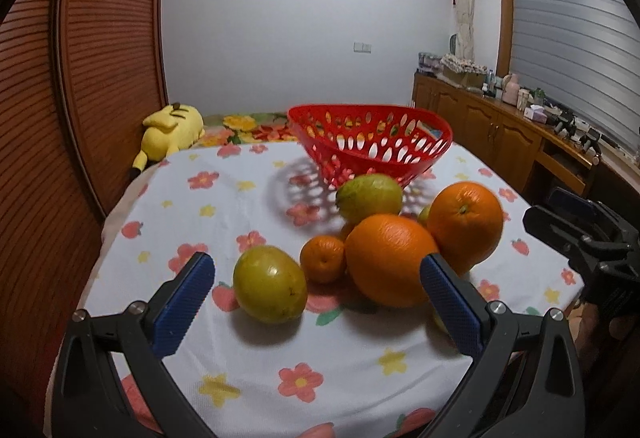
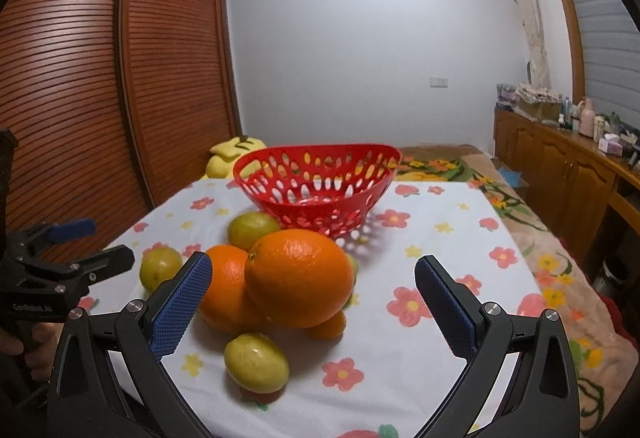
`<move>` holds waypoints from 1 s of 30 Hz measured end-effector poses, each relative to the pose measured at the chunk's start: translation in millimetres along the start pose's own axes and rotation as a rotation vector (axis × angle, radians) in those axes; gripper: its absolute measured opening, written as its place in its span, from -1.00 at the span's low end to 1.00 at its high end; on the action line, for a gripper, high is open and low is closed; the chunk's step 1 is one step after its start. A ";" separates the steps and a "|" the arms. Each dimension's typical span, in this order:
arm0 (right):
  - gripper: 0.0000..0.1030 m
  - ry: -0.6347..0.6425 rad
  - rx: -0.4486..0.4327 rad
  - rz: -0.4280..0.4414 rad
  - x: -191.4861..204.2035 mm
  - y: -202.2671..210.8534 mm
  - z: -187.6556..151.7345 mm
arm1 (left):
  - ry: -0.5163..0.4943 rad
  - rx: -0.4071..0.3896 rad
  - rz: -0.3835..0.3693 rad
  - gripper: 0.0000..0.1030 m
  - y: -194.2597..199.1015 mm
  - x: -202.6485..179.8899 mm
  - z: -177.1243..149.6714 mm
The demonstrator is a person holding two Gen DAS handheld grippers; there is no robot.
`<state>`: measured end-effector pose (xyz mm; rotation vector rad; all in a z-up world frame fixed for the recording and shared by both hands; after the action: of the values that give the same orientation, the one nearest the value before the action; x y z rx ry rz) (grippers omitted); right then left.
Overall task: Organize fruits
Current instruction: 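Grasp the large orange with the right tool while the left tool grasps the green-yellow citrus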
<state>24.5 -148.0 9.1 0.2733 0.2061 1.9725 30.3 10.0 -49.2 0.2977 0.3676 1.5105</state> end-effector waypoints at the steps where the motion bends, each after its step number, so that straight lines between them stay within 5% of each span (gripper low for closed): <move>1: 1.00 -0.001 0.008 0.004 0.0 -2.8 -1.5 | 0.004 0.009 0.002 1.00 -2.9 2.6 -2.7; 30: 1.00 -0.016 0.187 0.143 -1.5 -73.2 -21.9 | 0.048 0.135 -0.035 0.91 -47.5 36.2 -26.0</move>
<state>83.0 -120.3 -31.7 0.4350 0.3699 2.0943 63.6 43.2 -94.4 0.3600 0.5115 1.4636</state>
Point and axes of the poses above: each gripper's, at about its wrist camera, not at the fingertips, and y roughly against the way its jaws point, x to its left, z to its top, the point moved 2 cm from there along -y, roughly the way its jaws point, and after that the axes turned 9 degrees about -x, right-handed, at the moved point
